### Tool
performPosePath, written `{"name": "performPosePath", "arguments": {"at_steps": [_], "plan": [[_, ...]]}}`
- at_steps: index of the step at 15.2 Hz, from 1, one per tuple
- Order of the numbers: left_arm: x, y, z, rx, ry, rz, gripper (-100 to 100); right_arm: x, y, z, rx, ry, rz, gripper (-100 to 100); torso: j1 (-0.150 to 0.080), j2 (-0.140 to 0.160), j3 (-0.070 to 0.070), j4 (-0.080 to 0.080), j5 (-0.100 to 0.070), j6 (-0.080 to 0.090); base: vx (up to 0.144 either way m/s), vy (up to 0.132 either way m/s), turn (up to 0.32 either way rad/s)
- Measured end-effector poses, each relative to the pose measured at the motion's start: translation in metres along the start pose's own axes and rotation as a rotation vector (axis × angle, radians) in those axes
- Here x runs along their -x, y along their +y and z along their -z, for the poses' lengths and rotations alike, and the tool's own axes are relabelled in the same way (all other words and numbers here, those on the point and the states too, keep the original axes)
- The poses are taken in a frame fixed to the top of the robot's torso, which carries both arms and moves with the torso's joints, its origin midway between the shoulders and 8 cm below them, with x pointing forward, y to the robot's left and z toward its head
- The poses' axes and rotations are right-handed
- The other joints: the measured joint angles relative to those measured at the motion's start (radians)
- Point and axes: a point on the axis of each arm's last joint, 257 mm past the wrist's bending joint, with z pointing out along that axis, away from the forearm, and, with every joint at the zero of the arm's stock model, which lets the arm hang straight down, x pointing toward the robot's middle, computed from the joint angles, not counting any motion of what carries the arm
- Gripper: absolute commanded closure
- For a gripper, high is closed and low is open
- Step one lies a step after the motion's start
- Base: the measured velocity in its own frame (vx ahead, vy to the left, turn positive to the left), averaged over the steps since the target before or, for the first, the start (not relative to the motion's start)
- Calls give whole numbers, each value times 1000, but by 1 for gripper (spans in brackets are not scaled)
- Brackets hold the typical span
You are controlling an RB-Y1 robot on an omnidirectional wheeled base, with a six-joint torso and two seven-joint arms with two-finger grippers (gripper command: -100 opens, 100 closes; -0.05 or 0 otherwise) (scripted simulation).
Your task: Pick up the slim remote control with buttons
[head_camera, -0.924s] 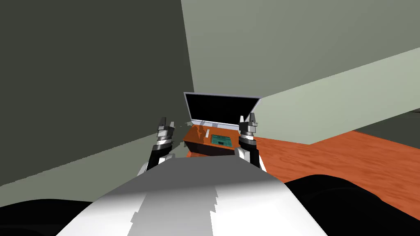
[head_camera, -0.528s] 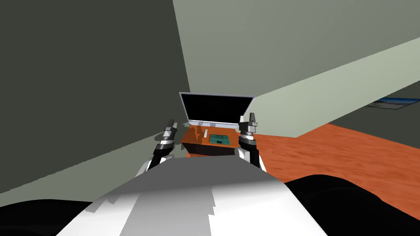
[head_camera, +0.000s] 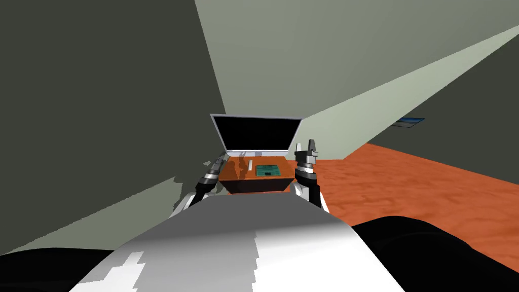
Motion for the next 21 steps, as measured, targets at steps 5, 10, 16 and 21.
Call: {"name": "performPosePath", "arguments": {"at_steps": [5, 10, 16, 21], "plan": [[-31, 29, 5, 15, 114, -135, -100, 0, 0, 0, 0, 0, 0, 0, 0, 0, 0, 0, 0, 0, -9, 31, -253], [-65, 60, 18, 23, 254, -296, -100, 0, 0, 0, 0, 0, 0, 0, 1, 0, 0, 0, 0, 0, -14, 38, -305], [-95, 96, 37, 20, 394, -455, -100, 0, 0, 0, 0, 0, 0, 0, 0, -1, 0, 0, 0, 0, -11, 31, -302], [-123, 129, 59, 6, 537, -607, -100, 0, 0, 0, 0, 0, 0, 0, 0, -1, 0, 0, 0, 0, -13, 36, -240]]}}
